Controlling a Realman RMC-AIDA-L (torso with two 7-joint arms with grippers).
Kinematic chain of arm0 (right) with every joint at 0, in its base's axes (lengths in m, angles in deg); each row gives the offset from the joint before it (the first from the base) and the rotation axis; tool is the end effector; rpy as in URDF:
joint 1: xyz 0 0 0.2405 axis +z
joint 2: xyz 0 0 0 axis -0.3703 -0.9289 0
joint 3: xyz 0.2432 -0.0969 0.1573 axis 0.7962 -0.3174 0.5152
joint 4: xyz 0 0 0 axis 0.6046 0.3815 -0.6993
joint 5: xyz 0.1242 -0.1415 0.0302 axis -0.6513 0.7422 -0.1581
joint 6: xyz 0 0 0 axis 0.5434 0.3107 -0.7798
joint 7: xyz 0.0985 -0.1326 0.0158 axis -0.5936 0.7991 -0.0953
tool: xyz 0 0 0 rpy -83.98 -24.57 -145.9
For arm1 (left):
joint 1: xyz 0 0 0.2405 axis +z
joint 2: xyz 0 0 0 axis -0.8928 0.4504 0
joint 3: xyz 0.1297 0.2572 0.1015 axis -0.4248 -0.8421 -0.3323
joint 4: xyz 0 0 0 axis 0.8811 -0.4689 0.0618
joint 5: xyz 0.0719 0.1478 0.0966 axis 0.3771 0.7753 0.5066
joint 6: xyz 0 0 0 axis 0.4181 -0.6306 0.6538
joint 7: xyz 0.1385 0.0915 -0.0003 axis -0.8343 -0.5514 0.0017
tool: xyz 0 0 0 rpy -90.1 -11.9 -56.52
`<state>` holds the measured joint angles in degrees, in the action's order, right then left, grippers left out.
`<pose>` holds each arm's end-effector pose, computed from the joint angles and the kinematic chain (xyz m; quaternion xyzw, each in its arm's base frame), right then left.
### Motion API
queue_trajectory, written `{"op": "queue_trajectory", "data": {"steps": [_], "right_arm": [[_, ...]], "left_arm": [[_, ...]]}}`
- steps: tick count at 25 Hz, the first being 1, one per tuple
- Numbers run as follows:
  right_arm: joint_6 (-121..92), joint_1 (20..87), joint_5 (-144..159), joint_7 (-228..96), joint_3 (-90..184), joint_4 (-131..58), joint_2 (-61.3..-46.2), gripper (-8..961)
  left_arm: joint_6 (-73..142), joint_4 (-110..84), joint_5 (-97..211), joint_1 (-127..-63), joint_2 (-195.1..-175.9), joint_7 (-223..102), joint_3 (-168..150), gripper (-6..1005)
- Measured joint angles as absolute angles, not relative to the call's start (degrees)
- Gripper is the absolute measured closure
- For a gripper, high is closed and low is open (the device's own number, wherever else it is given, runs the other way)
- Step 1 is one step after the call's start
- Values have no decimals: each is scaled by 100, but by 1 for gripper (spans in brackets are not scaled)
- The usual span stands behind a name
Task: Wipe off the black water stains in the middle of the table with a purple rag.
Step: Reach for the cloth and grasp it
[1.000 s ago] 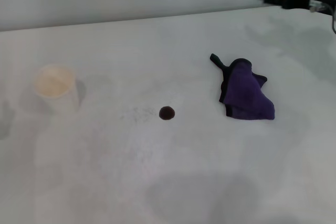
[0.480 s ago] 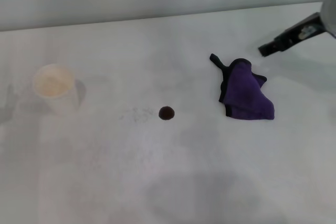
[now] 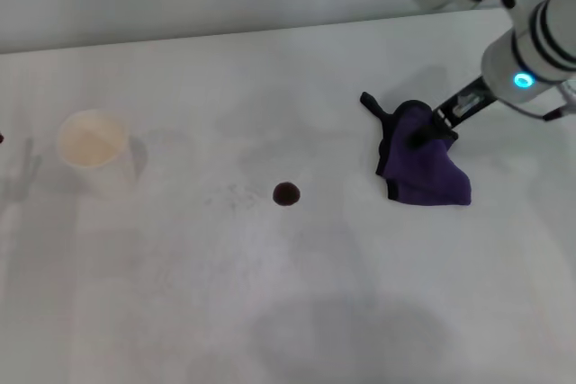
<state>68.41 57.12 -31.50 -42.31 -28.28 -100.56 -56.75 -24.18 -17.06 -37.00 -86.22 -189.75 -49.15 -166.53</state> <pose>0.2762 0.4022 -0.0313 -0.8495 0.3993 -0.1877 0.2893 -0.3874 0.3360 -0.0324 -0.6749 -0.3003 -0.2726 0.6165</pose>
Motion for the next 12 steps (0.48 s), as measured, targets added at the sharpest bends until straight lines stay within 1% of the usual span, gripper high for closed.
{"op": "queue_trajectory", "data": {"steps": [12], "right_arm": [[6280,5805,-3210,-4250,-2999,-9414,-5676,116]], "left_arm": [[-2410,-1707,-3555,-8766,-18974,-5042,-16634,113]]}}
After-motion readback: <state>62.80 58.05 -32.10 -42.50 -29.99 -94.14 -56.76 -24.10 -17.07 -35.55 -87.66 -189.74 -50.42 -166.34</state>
